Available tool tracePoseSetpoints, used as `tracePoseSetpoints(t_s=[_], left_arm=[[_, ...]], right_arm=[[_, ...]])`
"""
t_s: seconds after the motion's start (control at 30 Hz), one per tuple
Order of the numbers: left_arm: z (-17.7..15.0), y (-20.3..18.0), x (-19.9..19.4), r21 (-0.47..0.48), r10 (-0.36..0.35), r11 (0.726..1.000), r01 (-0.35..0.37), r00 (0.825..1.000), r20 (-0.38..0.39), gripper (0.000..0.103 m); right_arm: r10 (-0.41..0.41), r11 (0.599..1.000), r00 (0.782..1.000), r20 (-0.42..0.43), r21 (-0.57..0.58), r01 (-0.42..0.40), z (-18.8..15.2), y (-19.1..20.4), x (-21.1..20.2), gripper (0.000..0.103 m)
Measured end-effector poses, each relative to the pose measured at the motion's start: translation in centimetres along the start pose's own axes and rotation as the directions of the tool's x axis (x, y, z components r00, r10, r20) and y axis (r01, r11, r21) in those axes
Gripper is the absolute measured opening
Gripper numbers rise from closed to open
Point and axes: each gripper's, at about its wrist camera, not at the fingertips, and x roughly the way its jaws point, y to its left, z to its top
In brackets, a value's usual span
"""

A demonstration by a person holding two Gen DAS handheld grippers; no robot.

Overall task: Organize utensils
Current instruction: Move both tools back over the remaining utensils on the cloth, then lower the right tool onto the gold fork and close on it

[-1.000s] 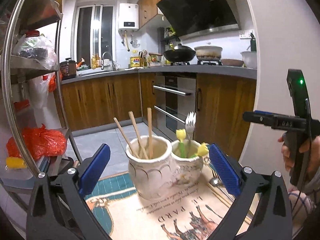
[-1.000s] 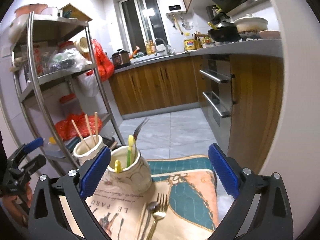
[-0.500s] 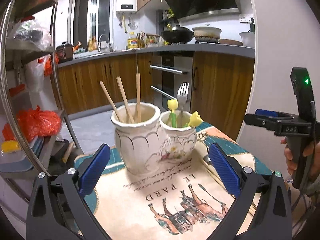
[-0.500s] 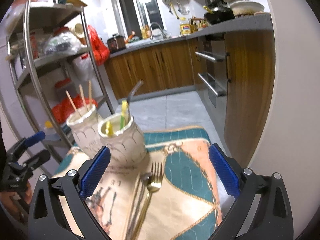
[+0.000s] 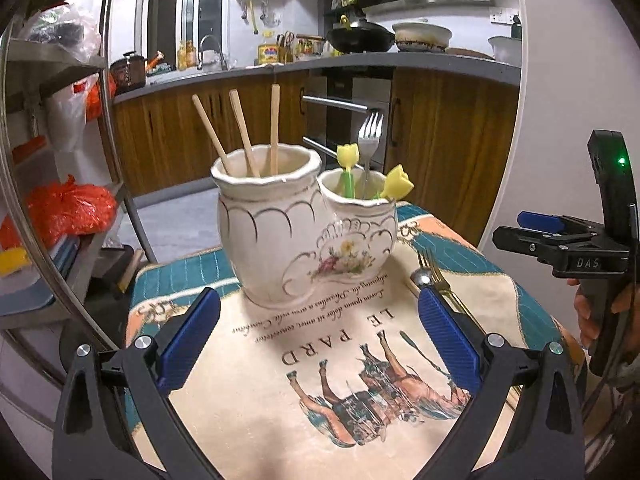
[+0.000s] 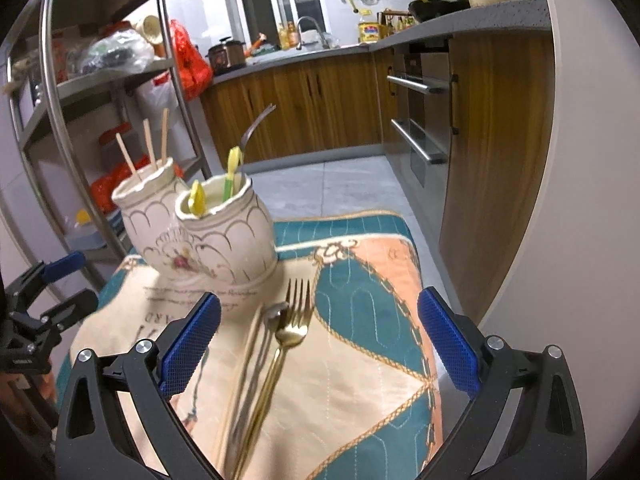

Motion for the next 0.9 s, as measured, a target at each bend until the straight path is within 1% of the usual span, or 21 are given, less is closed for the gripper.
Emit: tracePoseSetpoints(t_s=[0.3,0.47,0.57,0.63,0.7,0.73,0.77,0.8,0.83,0.9], left_arm=[[-1.0,-0.6,0.7,0.01,-0.019,1.0,0.02,0.998,-0.057,0.097],[-1.8,-0.9,1.1,0.011,-0.039,0.999,0.04,0.995,-0.087,0.097],[-2.0,-1.2,1.2,0.016,-0.045,0.999,0.046,0.994,-0.096,0.097],[-2.2,-1.3,1.3,0.018,-0.049,0.999,0.051,0.994,-0.097,0.097],[-2.3,-1.4,1.3,0.014,-0.054,0.998,0.055,0.994,-0.1,0.097],[-2.3,-1.5,1.4,0.013,-0.056,0.998,0.058,0.993,-0.101,0.097],[-2.3,-1.5,1.5,0.013,-0.057,0.998,0.059,0.993,-0.103,0.098],[-2.3,-1.6,1.4,0.014,-0.059,0.998,0.06,0.993,-0.103,0.097],[-2.4,-1.6,1.4,0.016,-0.06,0.998,0.062,0.993,-0.103,0.097],[-2.4,-1.6,1.5,0.016,-0.061,0.998,0.063,0.993,-0.103,0.097]], right_arm=[[-0.009,1.0,0.998,-0.065,-0.03,0.007,-1.8,0.0,0.5,0.098],[-0.013,0.998,0.995,-0.099,-0.064,0.006,-2.8,0.9,0.8,0.098],[-0.019,0.996,0.992,-0.126,-0.084,0.008,-3.2,1.4,1.4,0.095],[-0.012,0.996,0.989,-0.147,-0.094,-0.002,-3.4,1.7,1.8,0.086],[-0.016,0.995,0.984,-0.177,-0.1,-0.002,-3.6,2.1,2.4,0.066],[-0.015,0.995,0.981,-0.192,-0.1,-0.004,-3.6,2.2,2.6,0.062],[-0.004,0.995,0.978,-0.209,-0.094,-0.016,-3.7,2.4,2.9,0.055],[-0.001,0.995,0.976,-0.218,-0.093,-0.02,-3.7,2.6,3.1,0.049],[0.0,0.995,0.974,-0.225,-0.094,-0.022,-3.7,2.8,3.3,0.045],[0.0,0.995,0.971,-0.24,-0.094,-0.023,-3.7,3.1,3.8,0.034]])
